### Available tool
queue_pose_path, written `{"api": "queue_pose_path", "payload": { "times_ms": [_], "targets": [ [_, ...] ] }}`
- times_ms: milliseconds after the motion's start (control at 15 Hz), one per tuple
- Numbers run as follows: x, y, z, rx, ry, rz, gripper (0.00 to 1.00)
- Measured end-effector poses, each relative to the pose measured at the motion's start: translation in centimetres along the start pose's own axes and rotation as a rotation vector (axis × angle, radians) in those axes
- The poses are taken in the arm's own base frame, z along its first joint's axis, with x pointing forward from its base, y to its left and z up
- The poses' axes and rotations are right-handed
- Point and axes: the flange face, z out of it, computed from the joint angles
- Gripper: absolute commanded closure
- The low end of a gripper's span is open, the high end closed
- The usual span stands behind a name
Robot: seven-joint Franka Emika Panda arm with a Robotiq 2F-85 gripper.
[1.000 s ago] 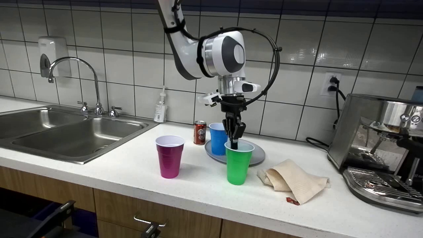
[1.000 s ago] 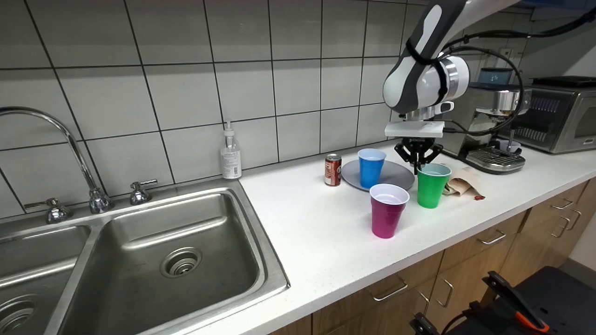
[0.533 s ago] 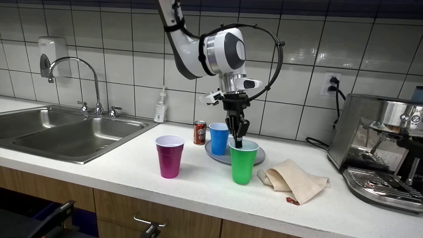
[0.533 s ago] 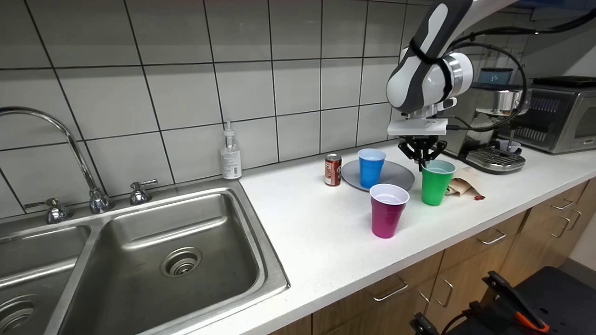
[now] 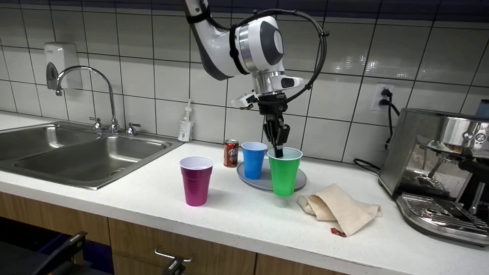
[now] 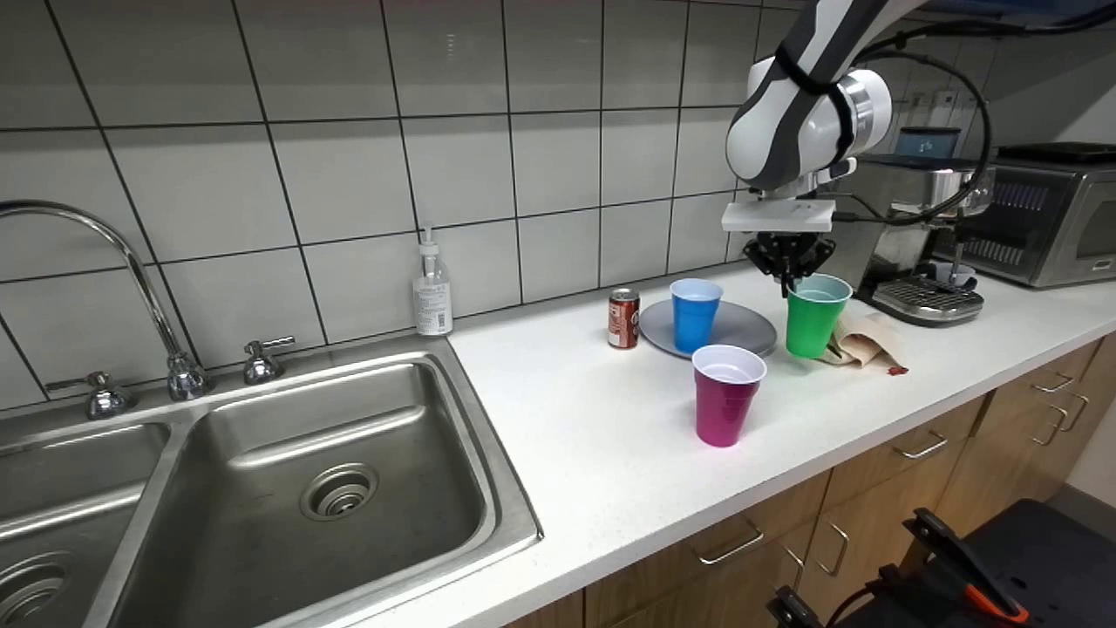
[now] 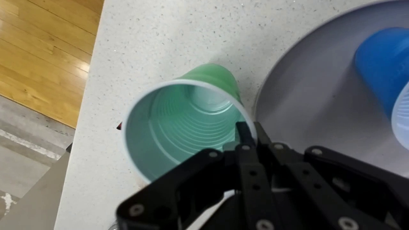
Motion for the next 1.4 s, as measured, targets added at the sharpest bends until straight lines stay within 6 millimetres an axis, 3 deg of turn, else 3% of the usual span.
{"api": "queue_pose_path", "payload": {
  "times_ms": [467, 1000, 1400],
  "targets": [
    [3.0, -2.9, -1.7, 0.033, 0.035, 0.019, 0.99],
    [8.9, -7.3, 0.0, 0.031, 0.024, 0.046, 0.99],
    [11.1, -11.2, -1.0, 0.028, -0.005, 0.052, 0.99]
  ]
}}
